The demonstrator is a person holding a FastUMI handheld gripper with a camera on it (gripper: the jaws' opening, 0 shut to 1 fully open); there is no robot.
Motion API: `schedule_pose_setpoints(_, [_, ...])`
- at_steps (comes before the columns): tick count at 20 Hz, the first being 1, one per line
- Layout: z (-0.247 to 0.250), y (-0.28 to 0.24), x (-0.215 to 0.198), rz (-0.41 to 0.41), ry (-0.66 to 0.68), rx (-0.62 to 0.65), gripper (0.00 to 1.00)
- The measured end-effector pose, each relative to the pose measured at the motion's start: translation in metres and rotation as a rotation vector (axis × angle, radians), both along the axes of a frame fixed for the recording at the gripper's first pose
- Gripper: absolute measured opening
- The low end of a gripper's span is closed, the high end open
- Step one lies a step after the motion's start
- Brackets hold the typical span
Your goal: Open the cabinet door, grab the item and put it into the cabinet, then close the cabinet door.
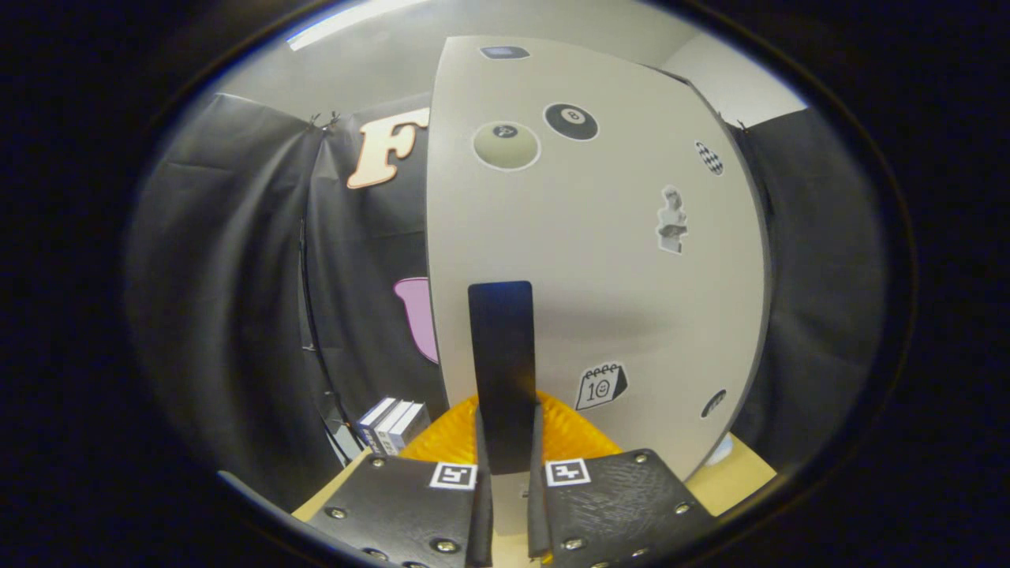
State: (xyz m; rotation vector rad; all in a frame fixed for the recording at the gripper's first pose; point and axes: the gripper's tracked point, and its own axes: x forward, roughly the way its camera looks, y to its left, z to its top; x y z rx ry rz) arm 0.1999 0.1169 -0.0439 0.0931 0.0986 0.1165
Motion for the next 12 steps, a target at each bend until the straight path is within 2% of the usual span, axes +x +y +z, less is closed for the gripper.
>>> schedule_pose_setpoints(12, [0.002,-0.031,-0.043,-0.035,0.001,0.028,0.17])
